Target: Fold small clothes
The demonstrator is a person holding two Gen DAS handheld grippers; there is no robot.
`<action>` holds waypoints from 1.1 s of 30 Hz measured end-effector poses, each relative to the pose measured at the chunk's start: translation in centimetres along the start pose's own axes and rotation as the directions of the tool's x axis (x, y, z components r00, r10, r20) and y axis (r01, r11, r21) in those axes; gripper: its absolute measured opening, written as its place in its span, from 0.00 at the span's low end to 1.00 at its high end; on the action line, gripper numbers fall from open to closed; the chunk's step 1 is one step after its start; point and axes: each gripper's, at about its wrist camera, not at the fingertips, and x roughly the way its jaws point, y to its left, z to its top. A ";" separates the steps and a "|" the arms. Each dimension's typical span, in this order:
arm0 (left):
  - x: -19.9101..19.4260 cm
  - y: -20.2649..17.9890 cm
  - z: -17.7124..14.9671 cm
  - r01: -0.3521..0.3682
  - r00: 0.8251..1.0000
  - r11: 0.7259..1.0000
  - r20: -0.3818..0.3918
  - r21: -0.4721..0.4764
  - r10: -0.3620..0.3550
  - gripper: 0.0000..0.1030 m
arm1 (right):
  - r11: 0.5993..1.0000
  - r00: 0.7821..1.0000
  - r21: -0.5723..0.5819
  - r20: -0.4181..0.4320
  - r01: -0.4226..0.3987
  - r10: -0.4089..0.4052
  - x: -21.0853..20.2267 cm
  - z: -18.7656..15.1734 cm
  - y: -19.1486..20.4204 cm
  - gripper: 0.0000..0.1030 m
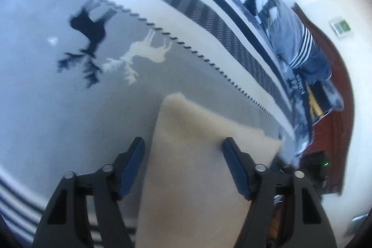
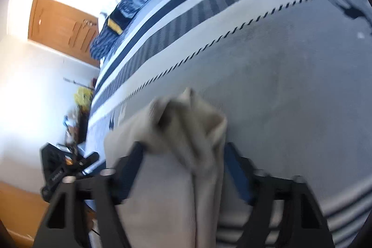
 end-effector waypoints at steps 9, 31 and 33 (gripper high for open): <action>-2.1 3.4 0.2 0.027 0.996 0.995 0.089 -0.095 -0.018 0.00 | 0.989 0.993 0.098 0.011 -0.114 0.114 1.1 1.0 -2.5 0.15; -4.7 -0.9 1.1 0.098 0.992 0.995 0.075 0.014 -0.099 0.26 | 0.995 0.983 0.060 -0.159 -0.083 0.092 5.2 1.3 0.7 0.27; -7.9 -1.0 2.6 0.152 0.980 0.988 0.129 0.006 -0.152 0.26 | 0.989 0.978 0.033 -0.149 -0.146 0.149 4.8 2.6 2.9 0.26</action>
